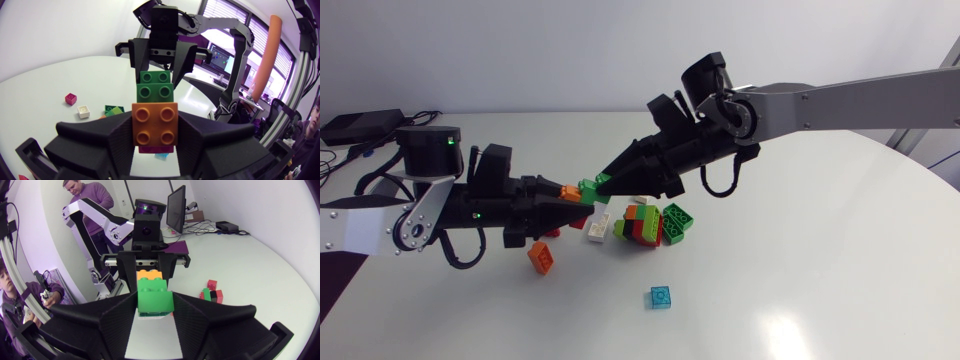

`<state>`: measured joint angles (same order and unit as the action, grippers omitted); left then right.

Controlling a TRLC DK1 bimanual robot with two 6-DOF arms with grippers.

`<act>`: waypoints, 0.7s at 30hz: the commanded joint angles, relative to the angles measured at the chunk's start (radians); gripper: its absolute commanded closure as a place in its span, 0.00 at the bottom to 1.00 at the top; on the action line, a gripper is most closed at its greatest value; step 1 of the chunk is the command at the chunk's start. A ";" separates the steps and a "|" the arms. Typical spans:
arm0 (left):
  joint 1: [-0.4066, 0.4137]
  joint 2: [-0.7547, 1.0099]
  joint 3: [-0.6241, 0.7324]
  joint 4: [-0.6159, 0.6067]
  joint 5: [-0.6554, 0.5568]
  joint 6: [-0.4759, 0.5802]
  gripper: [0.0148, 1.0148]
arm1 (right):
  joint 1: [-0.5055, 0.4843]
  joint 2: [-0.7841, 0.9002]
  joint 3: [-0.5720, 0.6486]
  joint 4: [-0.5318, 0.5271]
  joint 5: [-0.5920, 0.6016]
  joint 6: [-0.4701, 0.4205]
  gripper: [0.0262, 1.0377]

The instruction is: Disassemble duplo

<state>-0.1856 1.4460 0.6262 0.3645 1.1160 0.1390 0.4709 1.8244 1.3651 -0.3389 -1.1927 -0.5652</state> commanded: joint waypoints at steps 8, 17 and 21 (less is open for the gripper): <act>0.011 -0.022 -0.014 -0.002 -0.002 0.002 0.72 | 0.008 0.032 0.015 -0.017 -0.021 -0.013 0.91; 0.015 -0.022 -0.014 -0.001 -0.004 0.005 0.72 | 0.025 0.013 -0.009 0.021 0.292 -0.036 0.91; 0.018 -0.027 -0.016 -0.001 -0.004 0.008 0.72 | 0.032 0.021 -0.014 0.052 0.410 -0.027 0.93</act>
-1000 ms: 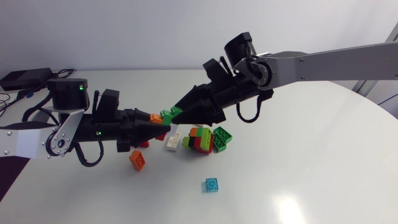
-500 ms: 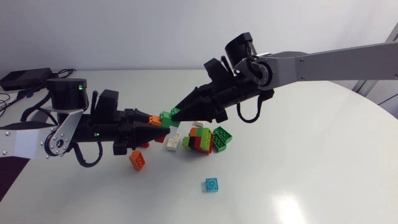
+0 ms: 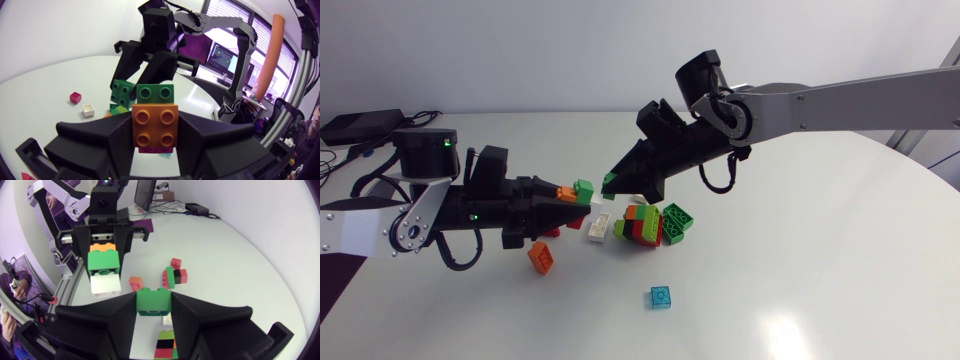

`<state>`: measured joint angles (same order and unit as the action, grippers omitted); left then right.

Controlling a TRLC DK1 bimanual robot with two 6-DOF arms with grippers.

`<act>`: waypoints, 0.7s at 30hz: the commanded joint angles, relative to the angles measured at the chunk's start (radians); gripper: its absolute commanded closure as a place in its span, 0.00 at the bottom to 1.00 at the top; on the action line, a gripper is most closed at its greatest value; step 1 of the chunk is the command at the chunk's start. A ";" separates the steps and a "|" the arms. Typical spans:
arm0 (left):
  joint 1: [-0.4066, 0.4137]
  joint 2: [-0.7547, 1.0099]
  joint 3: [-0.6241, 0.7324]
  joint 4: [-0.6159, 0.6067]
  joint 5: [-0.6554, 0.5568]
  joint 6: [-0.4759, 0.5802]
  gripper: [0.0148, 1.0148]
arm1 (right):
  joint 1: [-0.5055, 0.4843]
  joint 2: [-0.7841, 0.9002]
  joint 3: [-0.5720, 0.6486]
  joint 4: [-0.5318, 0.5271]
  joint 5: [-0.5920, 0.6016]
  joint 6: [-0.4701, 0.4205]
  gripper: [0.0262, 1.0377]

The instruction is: Disassemble duplo

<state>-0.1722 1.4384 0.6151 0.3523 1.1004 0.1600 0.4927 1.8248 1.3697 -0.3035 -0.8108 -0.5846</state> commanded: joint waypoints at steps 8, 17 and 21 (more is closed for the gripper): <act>0.002 -0.019 -0.005 0.011 0.012 -0.011 0.72 | 0.119 0.065 -0.058 0.093 0.344 -0.043 0.93; 0.010 -0.027 -0.006 0.010 0.013 -0.011 0.72 | 0.147 0.079 -0.069 0.076 0.394 -0.080 0.36; 0.019 -0.029 -0.005 0.010 0.023 -0.016 0.72 | 0.099 0.051 -0.061 0.069 0.291 -0.044 0.08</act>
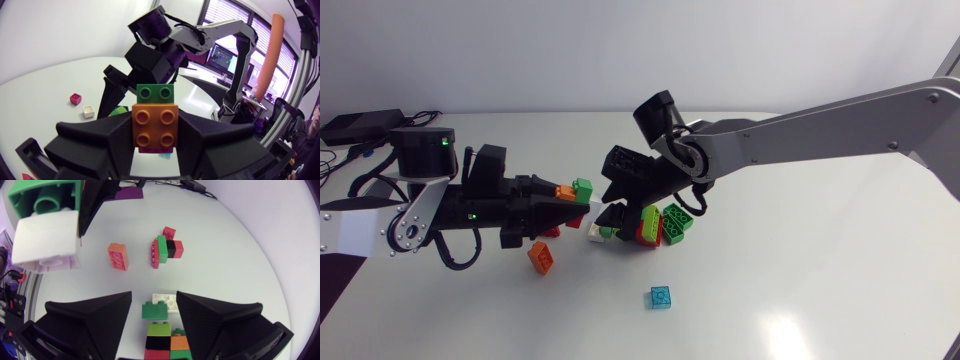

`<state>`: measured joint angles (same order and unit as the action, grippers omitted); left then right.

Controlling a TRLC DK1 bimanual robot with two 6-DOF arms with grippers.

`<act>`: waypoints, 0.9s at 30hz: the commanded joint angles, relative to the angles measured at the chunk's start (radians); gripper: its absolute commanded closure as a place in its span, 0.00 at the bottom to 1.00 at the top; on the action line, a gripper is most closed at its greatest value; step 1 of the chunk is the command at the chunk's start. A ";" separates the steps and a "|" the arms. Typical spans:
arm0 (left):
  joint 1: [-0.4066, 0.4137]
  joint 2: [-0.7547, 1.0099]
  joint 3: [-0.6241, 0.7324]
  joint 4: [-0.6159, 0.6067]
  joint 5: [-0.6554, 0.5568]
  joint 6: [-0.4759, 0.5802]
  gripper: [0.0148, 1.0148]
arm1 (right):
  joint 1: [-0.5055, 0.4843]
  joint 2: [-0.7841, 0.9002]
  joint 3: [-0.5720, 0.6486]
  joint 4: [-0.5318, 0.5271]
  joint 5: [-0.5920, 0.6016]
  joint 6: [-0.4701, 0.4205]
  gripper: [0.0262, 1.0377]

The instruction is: Disassemble duplo

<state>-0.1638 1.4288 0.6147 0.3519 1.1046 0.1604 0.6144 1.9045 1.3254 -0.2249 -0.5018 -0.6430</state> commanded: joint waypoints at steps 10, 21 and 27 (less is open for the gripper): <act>0.023 -0.021 -0.001 0.010 0.021 -0.024 0.72 | -0.070 -0.067 -0.017 -0.042 -0.228 0.028 0.04; 0.090 -0.010 0.022 0.013 0.121 -0.084 0.72 | -0.113 -0.139 -0.032 -0.203 -0.606 -0.126 0.04; 0.079 -0.008 0.020 0.012 0.143 -0.082 0.72 | -0.065 -0.111 -0.022 -0.229 -0.604 -0.126 0.10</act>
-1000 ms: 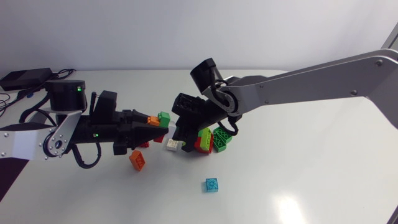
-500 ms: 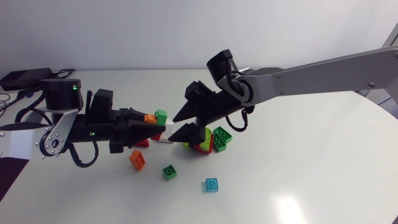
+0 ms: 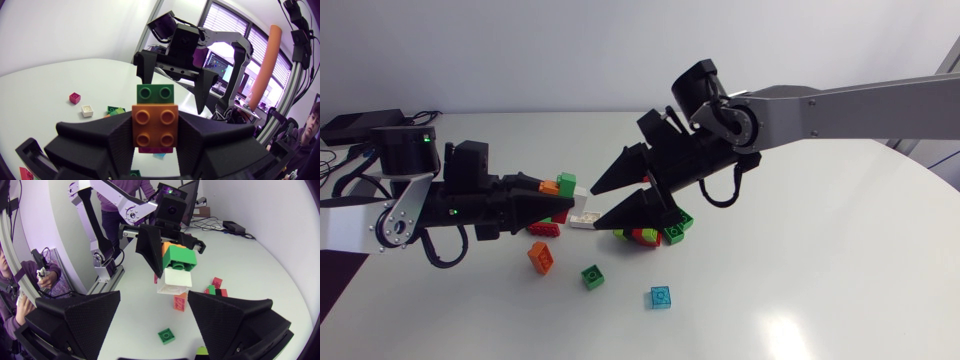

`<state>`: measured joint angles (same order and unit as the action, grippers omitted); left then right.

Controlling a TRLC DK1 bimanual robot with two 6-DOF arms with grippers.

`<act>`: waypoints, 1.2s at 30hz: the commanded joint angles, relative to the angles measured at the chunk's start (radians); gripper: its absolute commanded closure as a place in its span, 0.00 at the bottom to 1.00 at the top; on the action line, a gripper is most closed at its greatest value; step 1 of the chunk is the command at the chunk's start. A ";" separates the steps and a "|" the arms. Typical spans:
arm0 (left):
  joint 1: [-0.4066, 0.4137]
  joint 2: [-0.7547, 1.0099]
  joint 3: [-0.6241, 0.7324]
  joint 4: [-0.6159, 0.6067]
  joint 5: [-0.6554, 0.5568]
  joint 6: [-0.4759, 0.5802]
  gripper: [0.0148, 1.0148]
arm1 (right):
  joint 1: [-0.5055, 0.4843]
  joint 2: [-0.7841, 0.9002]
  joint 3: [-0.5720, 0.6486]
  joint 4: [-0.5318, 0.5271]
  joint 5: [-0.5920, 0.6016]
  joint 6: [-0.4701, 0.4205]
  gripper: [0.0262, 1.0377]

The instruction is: Disassemble duplo

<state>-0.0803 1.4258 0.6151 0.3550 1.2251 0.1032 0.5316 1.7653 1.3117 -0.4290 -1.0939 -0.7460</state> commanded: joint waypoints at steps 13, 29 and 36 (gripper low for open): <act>-0.050 -0.015 0.000 0.007 0.031 0.003 0.72 | 0.036 0.077 0.044 -0.096 -0.012 -0.021 0.15; -0.076 -0.028 -0.018 0.004 0.030 0.023 0.72 | 0.036 0.122 0.087 -0.131 -0.012 0.004 0.28; -0.093 -0.028 -0.021 -0.004 0.028 0.032 0.72 | 0.021 0.151 0.126 -0.129 -0.006 0.066 0.31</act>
<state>-0.1360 1.4254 0.6128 0.3443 1.1969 0.1200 0.5568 1.8687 1.4052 -0.5709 -1.1069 -0.7086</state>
